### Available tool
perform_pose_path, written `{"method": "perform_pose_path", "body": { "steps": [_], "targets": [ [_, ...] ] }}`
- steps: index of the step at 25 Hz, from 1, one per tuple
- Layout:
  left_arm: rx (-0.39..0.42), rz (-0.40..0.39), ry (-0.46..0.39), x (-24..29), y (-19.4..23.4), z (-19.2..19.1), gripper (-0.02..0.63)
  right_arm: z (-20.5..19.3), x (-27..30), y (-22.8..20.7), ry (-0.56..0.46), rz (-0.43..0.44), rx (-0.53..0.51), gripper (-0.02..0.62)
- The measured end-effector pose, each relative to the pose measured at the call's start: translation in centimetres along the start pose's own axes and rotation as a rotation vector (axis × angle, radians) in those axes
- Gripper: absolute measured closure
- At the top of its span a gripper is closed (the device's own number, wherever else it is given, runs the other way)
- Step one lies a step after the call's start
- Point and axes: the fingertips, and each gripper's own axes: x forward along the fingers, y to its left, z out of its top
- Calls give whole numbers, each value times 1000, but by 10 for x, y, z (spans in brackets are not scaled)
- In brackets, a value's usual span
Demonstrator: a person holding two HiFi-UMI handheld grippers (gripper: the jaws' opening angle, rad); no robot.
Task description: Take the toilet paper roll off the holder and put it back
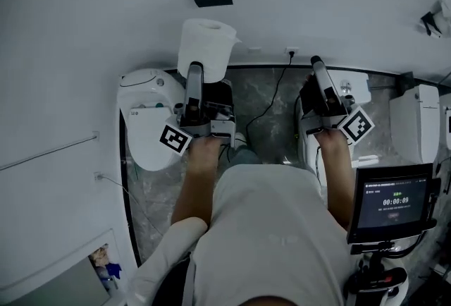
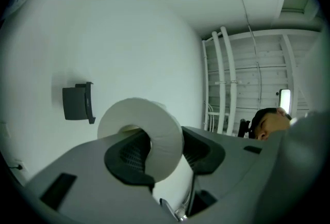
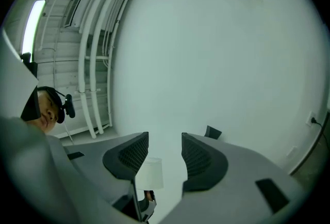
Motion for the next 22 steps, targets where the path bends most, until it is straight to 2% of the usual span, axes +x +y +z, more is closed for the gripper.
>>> {"method": "perform_pose_path", "body": {
  "steps": [9, 13, 14, 17, 22],
  "targets": [
    [123, 54, 121, 17, -22, -17, 431, 2, 49, 37, 21, 133, -22, 391],
    [34, 56, 285, 38, 4, -78, 431, 35, 14, 13, -58, 31, -94, 391],
    [39, 62, 317, 40, 9, -92, 431, 42, 9, 6, -58, 11, -104, 391],
    [178, 88, 440, 43, 15, -115, 431, 47, 8, -3, -39, -3, -110, 391],
    [353, 47, 686, 78, 7, -124, 431, 56, 16, 3, -83, -2, -130, 391]
  ]
}}
